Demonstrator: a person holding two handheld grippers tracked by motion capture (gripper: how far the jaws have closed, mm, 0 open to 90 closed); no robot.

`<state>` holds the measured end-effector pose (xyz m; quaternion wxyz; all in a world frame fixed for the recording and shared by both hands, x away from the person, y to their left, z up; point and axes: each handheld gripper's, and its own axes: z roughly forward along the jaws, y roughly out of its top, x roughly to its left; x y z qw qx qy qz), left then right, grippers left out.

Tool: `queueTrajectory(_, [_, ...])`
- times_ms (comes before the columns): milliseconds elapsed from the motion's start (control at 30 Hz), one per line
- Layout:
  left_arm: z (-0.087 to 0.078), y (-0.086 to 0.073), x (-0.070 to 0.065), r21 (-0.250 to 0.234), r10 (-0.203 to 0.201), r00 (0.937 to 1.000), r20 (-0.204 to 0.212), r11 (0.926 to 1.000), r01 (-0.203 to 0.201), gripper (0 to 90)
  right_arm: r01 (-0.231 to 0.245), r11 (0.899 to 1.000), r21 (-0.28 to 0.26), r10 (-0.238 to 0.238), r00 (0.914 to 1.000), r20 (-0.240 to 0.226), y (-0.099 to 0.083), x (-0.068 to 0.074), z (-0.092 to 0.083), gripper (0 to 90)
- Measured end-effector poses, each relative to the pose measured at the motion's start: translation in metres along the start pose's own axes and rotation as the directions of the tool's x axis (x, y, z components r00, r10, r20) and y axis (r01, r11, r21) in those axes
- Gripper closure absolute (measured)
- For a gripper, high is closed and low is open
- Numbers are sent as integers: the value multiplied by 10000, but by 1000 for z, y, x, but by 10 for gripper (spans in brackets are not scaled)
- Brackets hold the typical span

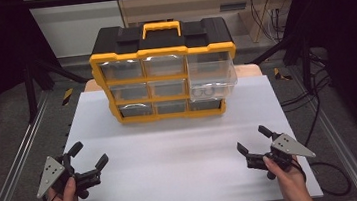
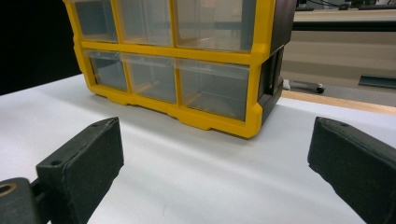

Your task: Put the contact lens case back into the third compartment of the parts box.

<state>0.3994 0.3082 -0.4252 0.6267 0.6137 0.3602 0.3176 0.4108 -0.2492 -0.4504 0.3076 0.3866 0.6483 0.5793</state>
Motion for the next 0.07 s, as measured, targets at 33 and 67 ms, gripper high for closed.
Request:
queueTrajectory(33, [0, 0, 0, 0, 0, 10000, 0, 10000, 0, 5, 0, 10000, 0, 0, 10000, 0, 0, 0, 0, 38])
queueTrajectory(67, [0, 0, 0, 15, 20, 10000, 14, 10000, -20, 5, -5, 10000, 17, 5, 10000, 2, 0, 1, 1, 38])
